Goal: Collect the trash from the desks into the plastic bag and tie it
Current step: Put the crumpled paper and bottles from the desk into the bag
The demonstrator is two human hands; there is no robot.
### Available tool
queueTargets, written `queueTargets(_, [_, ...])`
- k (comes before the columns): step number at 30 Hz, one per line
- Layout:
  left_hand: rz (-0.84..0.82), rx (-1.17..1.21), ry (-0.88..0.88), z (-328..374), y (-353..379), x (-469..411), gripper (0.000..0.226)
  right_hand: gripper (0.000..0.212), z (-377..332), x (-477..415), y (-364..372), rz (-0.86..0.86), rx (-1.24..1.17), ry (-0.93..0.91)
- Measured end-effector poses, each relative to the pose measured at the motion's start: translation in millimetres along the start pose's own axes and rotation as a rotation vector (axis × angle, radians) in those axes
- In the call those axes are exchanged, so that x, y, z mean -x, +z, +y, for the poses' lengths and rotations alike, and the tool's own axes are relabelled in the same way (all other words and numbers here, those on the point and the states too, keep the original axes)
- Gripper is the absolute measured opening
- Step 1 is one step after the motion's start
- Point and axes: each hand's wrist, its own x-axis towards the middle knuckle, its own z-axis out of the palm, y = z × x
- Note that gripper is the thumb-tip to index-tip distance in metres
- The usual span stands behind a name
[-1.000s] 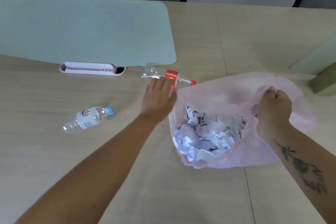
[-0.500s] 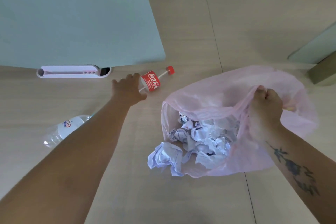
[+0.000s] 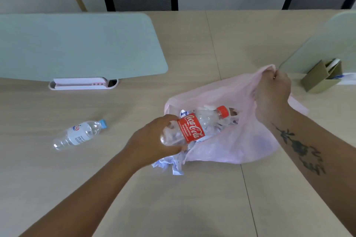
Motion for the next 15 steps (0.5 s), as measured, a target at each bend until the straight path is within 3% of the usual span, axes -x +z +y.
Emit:
queueTargets(3, [0.062,-0.106,0.062,34.3,22.1,-46.7,0.077,0.032,-8.8,6.1,-12.0,-0.004,-0.025,-0.035])
queueTargets(6, [0.190,-0.374,0.142,63.0,34.4,-91.0,0.071,0.031,-15.5,10.0,-23.2,-0.003,-0.014,-0.062])
queueTargets(10, [0.475,-0.251,0.134,46.3,42.8,-83.0,0.046,0.031,-19.4,5.5,-38.7,0.021,-0.044,-0.064])
queueTargets(13, [0.557,-0.115,-0.127,0.2,62.6,-31.9,0.069,0.032,-16.7,1.1,-47.4,0.035,-0.043,-0.052])
queueTargets(15, [0.438,-0.117,-0.318,-29.3,84.1,7.0,0.088,0.032,-13.2,0.5,-49.6,0.042,-0.054,-0.031])
